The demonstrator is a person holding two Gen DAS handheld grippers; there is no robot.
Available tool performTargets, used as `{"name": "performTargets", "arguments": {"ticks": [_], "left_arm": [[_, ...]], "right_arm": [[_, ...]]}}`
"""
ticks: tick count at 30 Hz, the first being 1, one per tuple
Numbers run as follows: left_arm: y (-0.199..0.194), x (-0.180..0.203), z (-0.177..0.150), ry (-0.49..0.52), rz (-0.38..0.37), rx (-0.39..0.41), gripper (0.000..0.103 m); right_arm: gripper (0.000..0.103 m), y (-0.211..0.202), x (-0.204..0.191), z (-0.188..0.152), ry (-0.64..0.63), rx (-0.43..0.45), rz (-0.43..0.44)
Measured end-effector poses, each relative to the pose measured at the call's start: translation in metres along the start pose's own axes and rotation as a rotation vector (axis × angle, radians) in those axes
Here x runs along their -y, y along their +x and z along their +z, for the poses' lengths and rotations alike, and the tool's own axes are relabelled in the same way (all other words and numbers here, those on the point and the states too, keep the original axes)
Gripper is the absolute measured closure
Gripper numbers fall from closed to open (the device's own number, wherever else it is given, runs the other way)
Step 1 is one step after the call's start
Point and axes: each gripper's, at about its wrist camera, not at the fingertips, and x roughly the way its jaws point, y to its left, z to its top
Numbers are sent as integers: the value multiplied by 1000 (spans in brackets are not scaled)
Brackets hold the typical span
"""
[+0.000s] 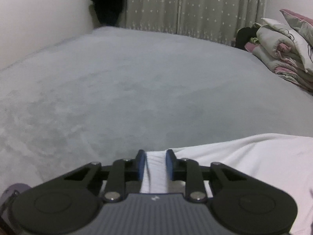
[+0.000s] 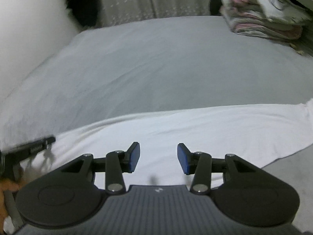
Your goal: Fold clothes
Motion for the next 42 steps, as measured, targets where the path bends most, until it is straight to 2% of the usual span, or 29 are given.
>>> {"name": "performTargets", "arguments": {"ticks": [4,7,9,10,15,19,22,26,32,39,42], "left_arm": [[1,-3,-7,0,26,30,81],[4,-1,-7,17,45,48,77],[1,-2,-7,15,58,58,70],[-1,-3,-8,14,65,62,62],[-18,-1,-6,30,75,70,58],[-38,6,-7,55,48,83,52],[-56,17,-12,123,25,95,46],[-83,29,-27,177,-24,84,41],[-117,32,-66,226,-99,45,40],[-140,14,-110,266,-101,49,40],[-148,4,-126,272,-99,52,36]], "right_arm": [[56,12,-11,-13,-74,-9,-5],[56,21,-12,-26,-93,-25,4],[56,26,-11,-31,-110,-36,4],[56,26,-12,-34,-122,-39,1],[49,17,-16,-40,-149,-16,-20],[49,3,-24,-39,-173,-12,-9],[49,-10,-32,-43,-209,-15,8],[49,-29,-42,-56,-260,-6,0],[43,-52,-46,-92,-275,5,-2],[43,-76,-35,-147,-252,76,-61],[43,-87,-26,-169,-242,117,-100]]}}
